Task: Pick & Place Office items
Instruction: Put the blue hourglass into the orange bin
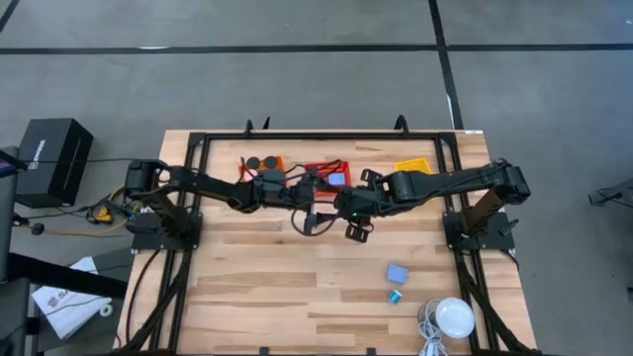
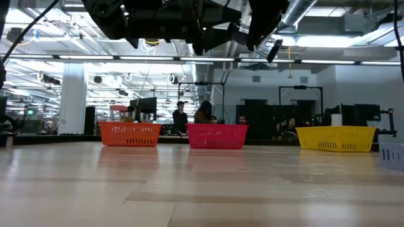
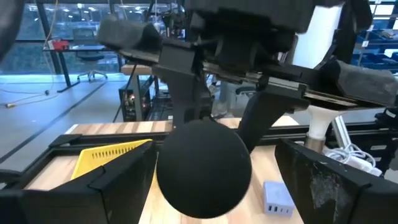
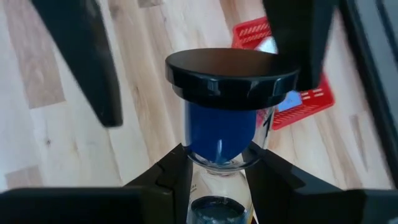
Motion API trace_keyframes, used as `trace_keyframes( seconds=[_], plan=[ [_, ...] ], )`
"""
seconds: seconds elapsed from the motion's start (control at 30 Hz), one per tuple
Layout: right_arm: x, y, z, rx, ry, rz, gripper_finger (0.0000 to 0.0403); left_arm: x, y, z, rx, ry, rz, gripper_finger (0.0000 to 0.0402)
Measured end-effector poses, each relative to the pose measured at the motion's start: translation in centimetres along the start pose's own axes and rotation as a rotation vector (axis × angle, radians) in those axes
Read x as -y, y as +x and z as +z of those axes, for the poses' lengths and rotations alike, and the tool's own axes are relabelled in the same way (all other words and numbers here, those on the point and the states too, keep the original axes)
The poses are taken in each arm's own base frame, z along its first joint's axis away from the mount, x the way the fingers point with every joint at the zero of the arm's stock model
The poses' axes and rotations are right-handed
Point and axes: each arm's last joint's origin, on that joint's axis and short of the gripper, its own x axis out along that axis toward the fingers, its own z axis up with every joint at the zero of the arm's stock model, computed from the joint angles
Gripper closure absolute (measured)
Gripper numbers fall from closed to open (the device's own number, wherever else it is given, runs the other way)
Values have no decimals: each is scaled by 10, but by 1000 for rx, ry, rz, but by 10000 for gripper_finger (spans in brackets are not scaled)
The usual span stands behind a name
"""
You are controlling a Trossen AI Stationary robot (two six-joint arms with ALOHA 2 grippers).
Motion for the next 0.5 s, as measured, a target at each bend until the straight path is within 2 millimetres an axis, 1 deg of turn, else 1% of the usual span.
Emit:
trace_keyframes(
  seconds=[0.17,0.3,0.5],
  plan=[
    [0,0,0,-2,-2,7,278,-2,0,0,-1,0,5,82],
    [0,0,1,7,-16,8,275,-2,0,0,-3,-1,-16,97],
    [-2,0,6,55,-43,26,281,0,0,0,-2,-3,-68,117]
  ],
)
